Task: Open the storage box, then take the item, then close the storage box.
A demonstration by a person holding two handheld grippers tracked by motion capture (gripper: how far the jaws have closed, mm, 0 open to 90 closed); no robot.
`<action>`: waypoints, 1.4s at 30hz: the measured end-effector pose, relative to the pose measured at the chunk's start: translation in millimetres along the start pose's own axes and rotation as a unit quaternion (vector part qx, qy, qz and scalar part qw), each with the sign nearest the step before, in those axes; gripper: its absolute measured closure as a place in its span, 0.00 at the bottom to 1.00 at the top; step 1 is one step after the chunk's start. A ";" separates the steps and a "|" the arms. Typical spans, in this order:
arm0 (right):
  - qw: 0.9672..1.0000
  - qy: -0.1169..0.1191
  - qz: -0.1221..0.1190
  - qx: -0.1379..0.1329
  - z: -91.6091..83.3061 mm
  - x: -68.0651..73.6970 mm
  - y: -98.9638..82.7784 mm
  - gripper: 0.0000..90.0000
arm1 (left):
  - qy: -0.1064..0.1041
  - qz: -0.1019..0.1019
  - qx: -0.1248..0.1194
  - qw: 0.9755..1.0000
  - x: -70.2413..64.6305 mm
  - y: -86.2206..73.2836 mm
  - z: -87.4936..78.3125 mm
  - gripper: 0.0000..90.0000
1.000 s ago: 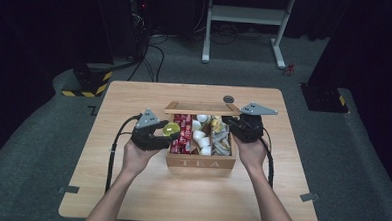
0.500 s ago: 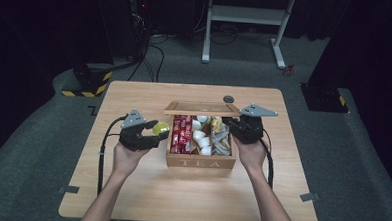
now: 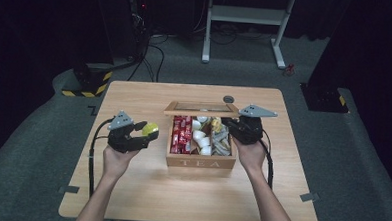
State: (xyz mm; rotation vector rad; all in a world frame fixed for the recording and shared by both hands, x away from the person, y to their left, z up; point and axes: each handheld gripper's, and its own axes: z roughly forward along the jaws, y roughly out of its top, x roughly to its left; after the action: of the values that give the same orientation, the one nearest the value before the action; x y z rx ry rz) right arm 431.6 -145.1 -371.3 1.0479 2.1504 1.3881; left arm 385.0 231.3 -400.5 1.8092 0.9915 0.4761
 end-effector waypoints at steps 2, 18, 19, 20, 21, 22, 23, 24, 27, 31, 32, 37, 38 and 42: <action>1.000 0.001 0.000 -0.002 0.2 -0.4 -0.2 1.00 | 0.002 0.000 0.000 1.000 1.9 -0.9 -1.0 0.43; 1.000 0.003 0.002 -0.001 1.1 0.8 -5.1 1.00 | 0.035 -0.021 0.015 0.999 20.6 -20.7 -6.7 0.43; 1.000 0.003 0.004 -0.001 1.0 1.2 -5.7 1.00 | 0.038 -0.019 0.016 0.999 22.0 -21.9 -6.6 0.43; 1.000 0.003 0.004 -0.001 1.0 1.2 -5.7 1.00 | 0.038 -0.019 0.016 0.999 22.0 -21.9 -6.6 0.43; 1.000 0.004 0.003 -0.001 1.0 1.1 -6.2 1.00 | 0.039 -0.023 0.017 0.999 22.8 -23.1 -6.5 0.43; 1.000 0.005 0.005 -0.001 0.8 1.2 -6.8 1.00 | 0.041 -0.023 0.019 0.999 24.0 -24.1 -6.9 0.43; 1.000 0.006 0.006 0.000 0.7 1.2 -7.1 1.00 | 0.043 -0.024 0.019 0.999 24.8 -25.2 -7.3 0.43; 1.000 0.005 0.004 0.002 0.5 1.8 -7.9 1.00 | 0.048 -0.025 0.021 0.998 26.6 -27.9 -8.0 0.43; 1.000 0.006 0.004 0.002 0.4 1.7 -9.1 1.00 | 0.049 -0.030 0.021 0.998 29.2 -30.9 -7.8 0.43; 1.000 0.006 0.005 0.001 0.5 2.4 -11.5 1.00 | 0.056 -0.033 0.028 0.997 34.6 -37.6 -6.7 0.43; 1.000 0.005 0.005 0.001 0.5 2.6 -11.6 1.00 | 0.059 -0.034 0.029 0.997 35.2 -39.2 -6.1 0.43; 1.000 0.005 0.001 0.003 0.3 3.4 -13.6 1.00 | 0.066 -0.042 0.026 0.997 39.1 -47.7 -2.3 0.43; 1.000 0.005 0.000 0.004 0.2 3.8 -14.6 1.00 | 0.069 -0.050 0.023 0.996 40.3 -51.3 -0.8 0.43; 1.000 0.006 -0.003 0.007 0.2 4.1 -17.4 1.00 | 0.077 -0.056 0.028 0.995 43.7 -58.7 4.0 0.43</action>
State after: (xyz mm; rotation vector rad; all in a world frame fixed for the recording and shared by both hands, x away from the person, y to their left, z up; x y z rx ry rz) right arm 422.4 -145.9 -386.5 1.0398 2.1740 1.3814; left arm 389.2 274.9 -459.2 1.7758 1.2156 0.5280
